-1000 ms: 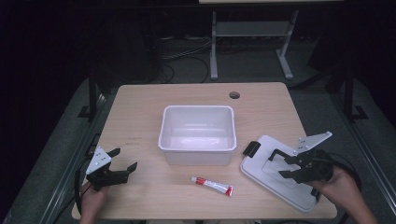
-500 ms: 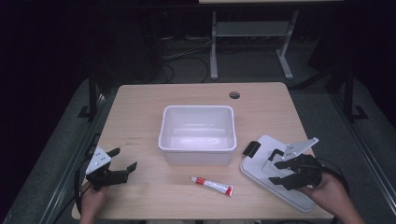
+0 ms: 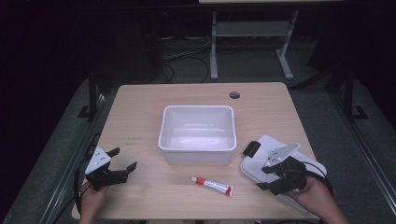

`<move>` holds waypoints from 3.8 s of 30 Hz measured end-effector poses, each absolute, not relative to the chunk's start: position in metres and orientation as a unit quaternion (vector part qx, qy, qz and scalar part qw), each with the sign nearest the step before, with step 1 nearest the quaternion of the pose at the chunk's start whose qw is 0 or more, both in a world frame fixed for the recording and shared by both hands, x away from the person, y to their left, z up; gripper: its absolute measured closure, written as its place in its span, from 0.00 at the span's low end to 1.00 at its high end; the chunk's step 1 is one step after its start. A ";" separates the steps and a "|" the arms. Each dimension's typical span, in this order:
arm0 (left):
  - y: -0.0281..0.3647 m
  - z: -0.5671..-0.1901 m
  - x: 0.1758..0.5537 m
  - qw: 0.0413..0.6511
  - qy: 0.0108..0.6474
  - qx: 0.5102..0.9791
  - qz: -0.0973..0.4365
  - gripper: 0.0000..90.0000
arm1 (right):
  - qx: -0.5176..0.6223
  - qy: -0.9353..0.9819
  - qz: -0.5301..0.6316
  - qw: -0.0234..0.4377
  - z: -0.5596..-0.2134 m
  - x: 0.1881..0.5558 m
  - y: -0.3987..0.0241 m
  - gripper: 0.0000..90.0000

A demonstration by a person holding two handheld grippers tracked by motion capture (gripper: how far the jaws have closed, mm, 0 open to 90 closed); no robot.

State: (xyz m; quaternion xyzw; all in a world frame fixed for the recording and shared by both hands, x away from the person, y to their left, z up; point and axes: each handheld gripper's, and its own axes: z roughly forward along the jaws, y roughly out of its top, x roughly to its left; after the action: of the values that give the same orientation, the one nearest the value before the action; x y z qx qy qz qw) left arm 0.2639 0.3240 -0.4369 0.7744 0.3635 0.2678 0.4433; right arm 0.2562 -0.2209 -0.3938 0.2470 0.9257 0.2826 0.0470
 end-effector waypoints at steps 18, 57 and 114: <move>0.325 -0.436 0.264 0.444 0.362 0.774 0.269 0.15 | 0.217 0.932 0.287 0.031 -0.402 0.261 -0.190 0.43; 0.325 -0.436 0.264 0.445 0.362 0.774 0.269 0.15 | 0.168 0.939 0.299 0.021 -0.403 0.269 -0.145 0.41; 0.326 -0.435 0.263 0.447 0.362 0.772 0.272 0.15 | 0.126 0.946 0.299 -0.017 -0.420 0.279 -0.093 0.43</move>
State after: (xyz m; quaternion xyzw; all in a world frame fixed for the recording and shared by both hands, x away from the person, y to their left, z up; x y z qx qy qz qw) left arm 0.2630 0.3263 -0.4353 0.7715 0.3622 0.2717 0.4469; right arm 0.2790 -0.0927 -0.4197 0.1261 0.9458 0.2987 -0.0170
